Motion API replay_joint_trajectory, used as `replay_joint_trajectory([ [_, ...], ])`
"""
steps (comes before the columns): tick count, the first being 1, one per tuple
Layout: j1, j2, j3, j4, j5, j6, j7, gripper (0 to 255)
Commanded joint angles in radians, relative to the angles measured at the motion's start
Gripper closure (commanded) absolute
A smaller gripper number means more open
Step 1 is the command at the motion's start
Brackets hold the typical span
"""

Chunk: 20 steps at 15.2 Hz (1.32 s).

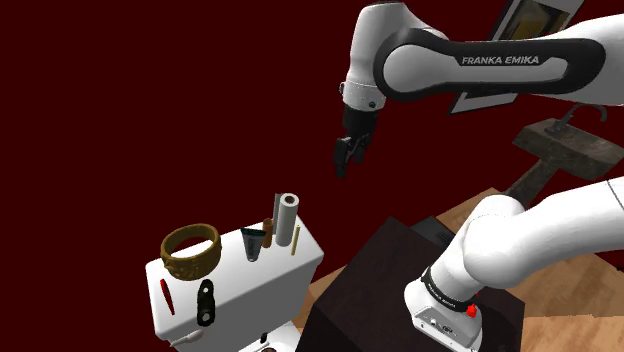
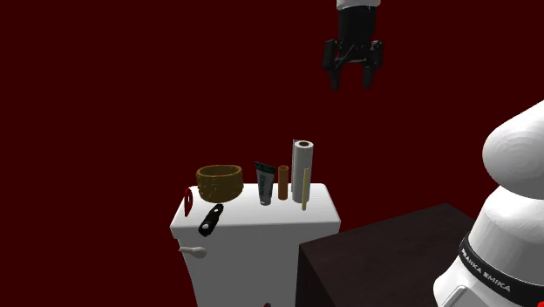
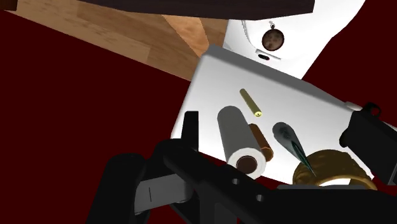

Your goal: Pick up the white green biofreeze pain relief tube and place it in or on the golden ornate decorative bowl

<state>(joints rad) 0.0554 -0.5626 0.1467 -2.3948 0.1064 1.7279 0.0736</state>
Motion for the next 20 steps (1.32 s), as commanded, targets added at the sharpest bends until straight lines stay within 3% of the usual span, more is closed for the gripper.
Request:
replay_joint_trajectory([
  [1,0.008,0.055,0.018,-0.007,0.006,0.067,0.003,0],
  [11,0.039,0.38,0.101,0.024,-0.004,0.369,0.033,0],
  [20,0.077,0.722,0.145,0.164,-0.098,0.568,0.098,0],
])
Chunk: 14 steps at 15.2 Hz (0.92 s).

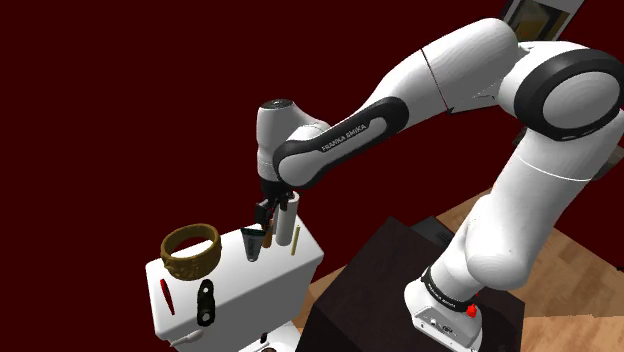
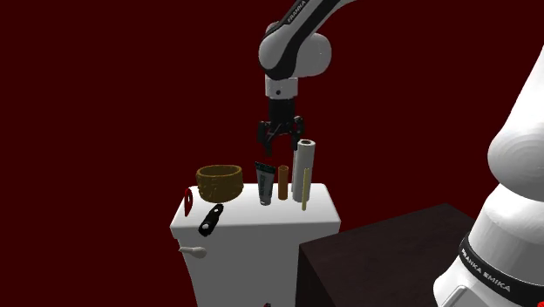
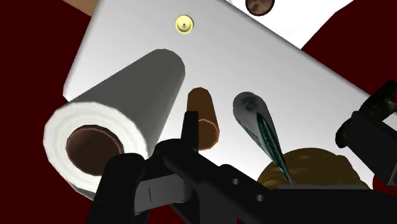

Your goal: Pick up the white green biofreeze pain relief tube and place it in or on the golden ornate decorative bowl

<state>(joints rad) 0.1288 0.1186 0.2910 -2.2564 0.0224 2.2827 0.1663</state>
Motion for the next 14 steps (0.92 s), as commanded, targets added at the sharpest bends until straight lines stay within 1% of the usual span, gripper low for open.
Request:
replay_joint_trajectory([
  [1,0.011,0.079,0.002,0.047,-0.028,0.03,0.014,0],
  [2,0.018,0.111,0.002,0.066,-0.04,0.042,0.021,0],
  [9,0.028,0.177,-0.008,0.043,-0.066,0.129,0.039,0],
  [14,0.029,0.182,-0.009,0.041,-0.068,0.136,0.04,0],
])
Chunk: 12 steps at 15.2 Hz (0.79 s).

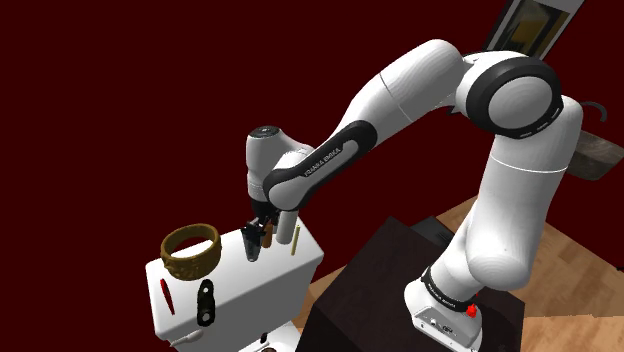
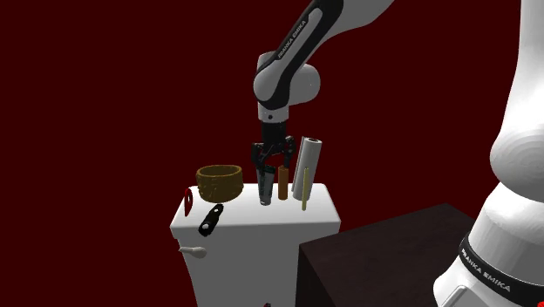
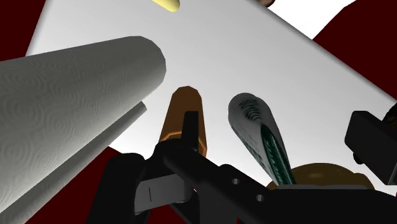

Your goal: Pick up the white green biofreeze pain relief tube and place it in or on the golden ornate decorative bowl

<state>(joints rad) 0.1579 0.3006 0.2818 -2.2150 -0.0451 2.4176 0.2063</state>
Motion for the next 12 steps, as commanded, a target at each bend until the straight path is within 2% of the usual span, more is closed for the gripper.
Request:
replay_joint_trajectory([
  [1,0.0,0.001,0.0,0.0,0.0,0.001,0.0,0],
  [3,0.0,0.0,0.0,0.0,0.0,0.0,0.0,0],
  [4,0.0,0.0,0.0,0.0,0.0,0.0,0.0,255],
  [12,0.0,0.001,0.0,0.0,0.0,0.001,0.0,255],
])
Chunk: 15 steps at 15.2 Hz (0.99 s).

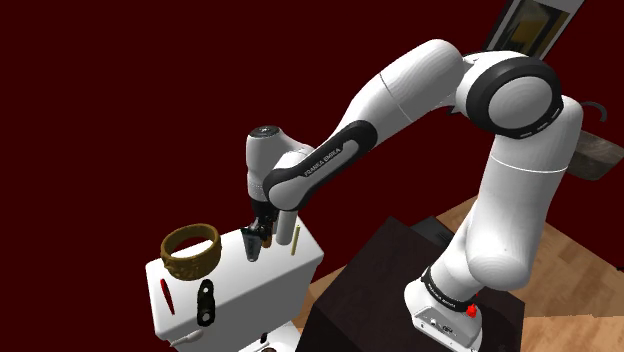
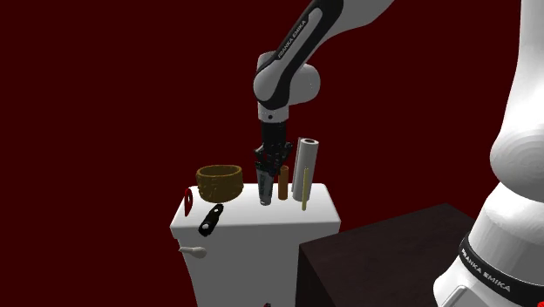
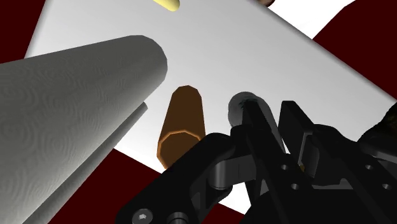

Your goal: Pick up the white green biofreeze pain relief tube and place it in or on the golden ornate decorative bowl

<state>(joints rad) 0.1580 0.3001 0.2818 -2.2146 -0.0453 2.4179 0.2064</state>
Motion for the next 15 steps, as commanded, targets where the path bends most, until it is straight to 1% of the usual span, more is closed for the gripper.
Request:
replay_joint_trajectory([
  [1,0.0,0.001,0.0,0.0,0.0,0.0,0.0,255],
  [15,-0.016,-0.14,0.019,0.032,0.053,-0.168,-0.03,255],
])
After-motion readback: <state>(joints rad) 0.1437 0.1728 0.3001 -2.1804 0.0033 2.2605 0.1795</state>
